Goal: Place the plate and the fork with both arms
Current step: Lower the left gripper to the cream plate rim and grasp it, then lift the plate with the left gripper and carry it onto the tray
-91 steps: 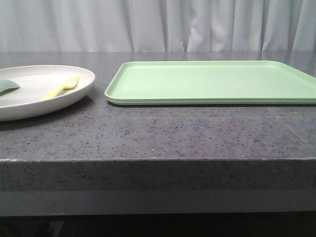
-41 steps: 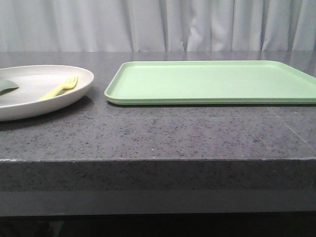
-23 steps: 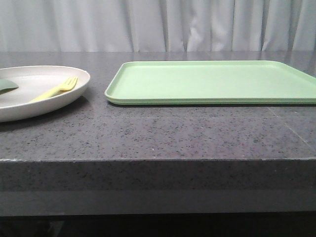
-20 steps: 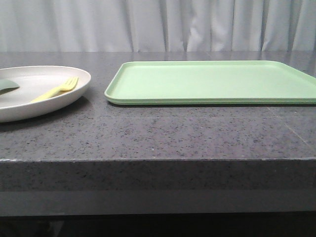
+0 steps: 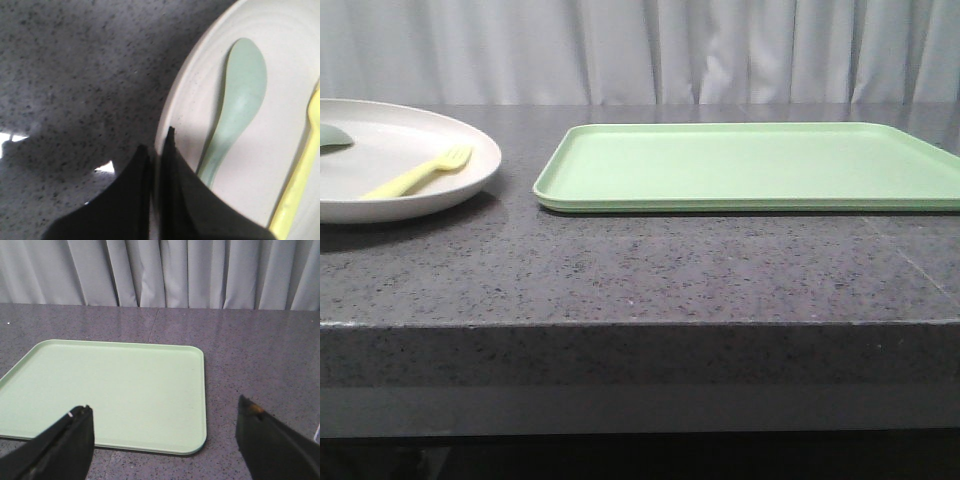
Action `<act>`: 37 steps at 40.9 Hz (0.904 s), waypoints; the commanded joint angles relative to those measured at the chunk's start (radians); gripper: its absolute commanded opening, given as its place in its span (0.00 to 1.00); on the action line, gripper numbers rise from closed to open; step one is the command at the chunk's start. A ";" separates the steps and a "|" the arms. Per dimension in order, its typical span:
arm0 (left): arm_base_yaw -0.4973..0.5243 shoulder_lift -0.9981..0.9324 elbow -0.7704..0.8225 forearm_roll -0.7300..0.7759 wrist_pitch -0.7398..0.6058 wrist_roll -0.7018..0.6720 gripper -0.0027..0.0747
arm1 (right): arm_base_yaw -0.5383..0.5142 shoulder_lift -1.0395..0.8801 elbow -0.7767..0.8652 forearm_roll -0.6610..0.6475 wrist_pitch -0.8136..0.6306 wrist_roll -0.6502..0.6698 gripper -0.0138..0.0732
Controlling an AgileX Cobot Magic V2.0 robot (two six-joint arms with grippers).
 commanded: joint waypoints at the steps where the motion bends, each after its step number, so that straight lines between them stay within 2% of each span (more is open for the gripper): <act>1: -0.001 -0.050 -0.053 -0.141 -0.017 0.020 0.01 | 0.000 0.011 -0.038 0.003 -0.077 -0.009 0.85; 10: -0.076 -0.046 -0.081 -0.195 -0.068 0.020 0.01 | 0.000 0.011 -0.038 0.003 -0.077 -0.009 0.85; 21: -0.293 0.050 -0.186 -0.196 -0.132 -0.053 0.01 | 0.000 0.011 -0.038 0.003 -0.077 -0.009 0.85; 37: -0.579 0.325 -0.553 -0.190 -0.130 -0.187 0.01 | 0.000 0.011 -0.038 0.003 -0.077 -0.009 0.85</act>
